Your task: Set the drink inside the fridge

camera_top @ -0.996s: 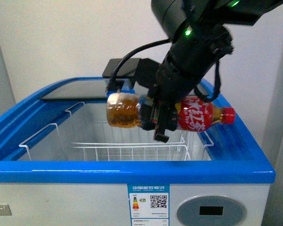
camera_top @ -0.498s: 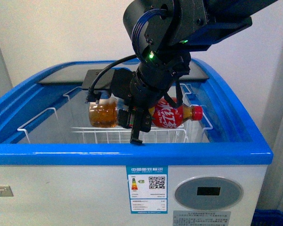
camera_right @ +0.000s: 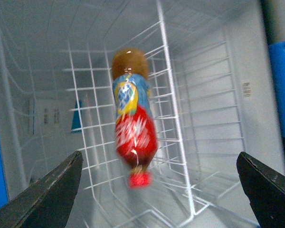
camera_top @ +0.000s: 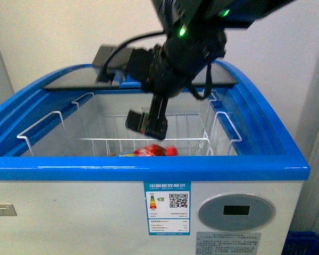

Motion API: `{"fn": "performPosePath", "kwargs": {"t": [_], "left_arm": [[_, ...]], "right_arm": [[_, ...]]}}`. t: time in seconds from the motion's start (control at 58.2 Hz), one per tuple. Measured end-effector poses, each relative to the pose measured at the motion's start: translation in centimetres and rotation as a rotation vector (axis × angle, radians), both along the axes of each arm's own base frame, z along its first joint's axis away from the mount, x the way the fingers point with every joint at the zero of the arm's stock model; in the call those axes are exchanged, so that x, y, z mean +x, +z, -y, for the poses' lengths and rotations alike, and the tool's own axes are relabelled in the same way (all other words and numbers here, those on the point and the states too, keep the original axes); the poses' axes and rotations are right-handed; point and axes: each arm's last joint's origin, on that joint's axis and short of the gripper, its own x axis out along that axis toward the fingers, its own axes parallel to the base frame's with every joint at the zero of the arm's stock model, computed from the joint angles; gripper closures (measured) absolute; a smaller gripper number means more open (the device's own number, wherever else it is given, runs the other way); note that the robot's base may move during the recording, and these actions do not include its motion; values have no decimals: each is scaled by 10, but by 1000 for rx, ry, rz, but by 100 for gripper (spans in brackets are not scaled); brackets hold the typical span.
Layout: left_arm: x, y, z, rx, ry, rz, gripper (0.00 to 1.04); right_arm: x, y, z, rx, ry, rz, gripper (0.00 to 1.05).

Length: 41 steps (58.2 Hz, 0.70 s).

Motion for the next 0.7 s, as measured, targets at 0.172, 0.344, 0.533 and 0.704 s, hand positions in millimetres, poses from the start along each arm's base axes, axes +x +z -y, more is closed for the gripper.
{"fn": "performPosePath", "kwargs": {"t": [0.172,0.344,0.533,0.704], "left_arm": [[0,0,0,0,0,3,102],[0,0,0,0,0,2,102],[0,0,0,0,0,2,102],[0,0,0,0,0,2,102]], "right_arm": [[-25,107,58,272,-175,189,8],[-111,181,146,659,-576,348,8],[-223,150,186,867,-798,192,8],[-320,87,194,902,-963,89,8]]}}
